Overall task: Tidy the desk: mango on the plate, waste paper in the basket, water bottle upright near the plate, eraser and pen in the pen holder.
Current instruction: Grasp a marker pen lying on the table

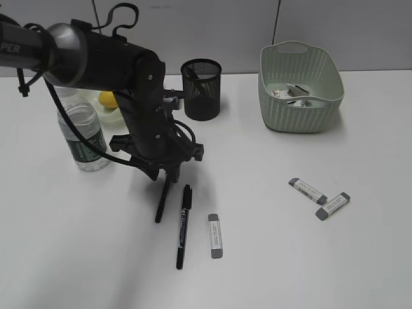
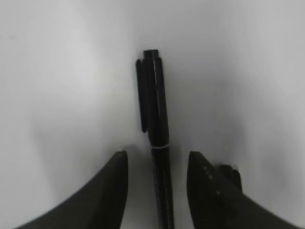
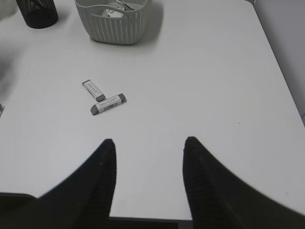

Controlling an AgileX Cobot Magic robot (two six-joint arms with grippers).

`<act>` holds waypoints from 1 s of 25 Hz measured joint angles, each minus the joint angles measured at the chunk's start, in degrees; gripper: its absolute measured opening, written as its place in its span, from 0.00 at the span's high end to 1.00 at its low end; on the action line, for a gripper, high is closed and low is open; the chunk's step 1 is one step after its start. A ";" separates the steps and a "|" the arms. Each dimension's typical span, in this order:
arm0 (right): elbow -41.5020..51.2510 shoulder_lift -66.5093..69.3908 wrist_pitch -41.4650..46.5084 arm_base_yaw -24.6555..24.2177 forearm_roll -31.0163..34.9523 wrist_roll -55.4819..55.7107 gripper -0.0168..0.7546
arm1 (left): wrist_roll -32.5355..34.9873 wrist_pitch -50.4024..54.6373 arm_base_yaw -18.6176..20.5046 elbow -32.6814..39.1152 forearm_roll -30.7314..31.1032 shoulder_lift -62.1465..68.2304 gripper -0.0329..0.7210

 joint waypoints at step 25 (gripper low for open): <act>0.00 0.00 0.00 0.00 0.00 0.00 0.50 | 0.00 0.00 0.00 -6.83 3.04 4.59 0.53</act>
